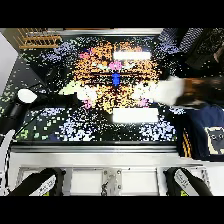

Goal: Fold the clothes and pants, and hang the long-sleeved shirts on hangers.

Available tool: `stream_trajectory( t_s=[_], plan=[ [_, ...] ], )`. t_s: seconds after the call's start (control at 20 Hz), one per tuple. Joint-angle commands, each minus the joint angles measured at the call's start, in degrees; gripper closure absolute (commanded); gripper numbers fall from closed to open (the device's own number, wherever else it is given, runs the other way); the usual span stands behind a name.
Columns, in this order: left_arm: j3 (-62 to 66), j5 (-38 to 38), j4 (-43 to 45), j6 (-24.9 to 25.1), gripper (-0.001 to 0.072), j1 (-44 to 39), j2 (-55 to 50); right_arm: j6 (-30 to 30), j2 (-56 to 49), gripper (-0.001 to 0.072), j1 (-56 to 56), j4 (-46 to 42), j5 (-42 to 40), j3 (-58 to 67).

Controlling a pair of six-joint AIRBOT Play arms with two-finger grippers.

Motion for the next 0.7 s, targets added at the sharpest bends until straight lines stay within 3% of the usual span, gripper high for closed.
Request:
stream_trajectory(
  t_s=[0.0, 0.35, 0.5, 0.65],
  plan=[
    [-0.02, 0.02, 0.07, -0.02, 0.0701, -0.04, 0.02, 3.82, 6.10, 0.0704, -14.23, -2.47, 3.13, 0.07],
    [-0.02, 0.02, 0.22, 0.02, 0.0701, -0.04, 0.02, 5.97, 10.34, 0.0705, -19.08, 1.25, 2.89, 0.17],
    [-0.02, 0.02, 0.26, 0.04, 0.0701, -0.04, 0.02, 13.51, 14.01, 0.0704, -19.06, -11.30, 7.45, 0.13],
    [-0.02, 0.02, 0.26, 0.07, 0.0701, -0.04, 0.02, 13.49, 14.10, 0.0704, -19.08, -23.56, 14.84, -2.67]
  ],
)
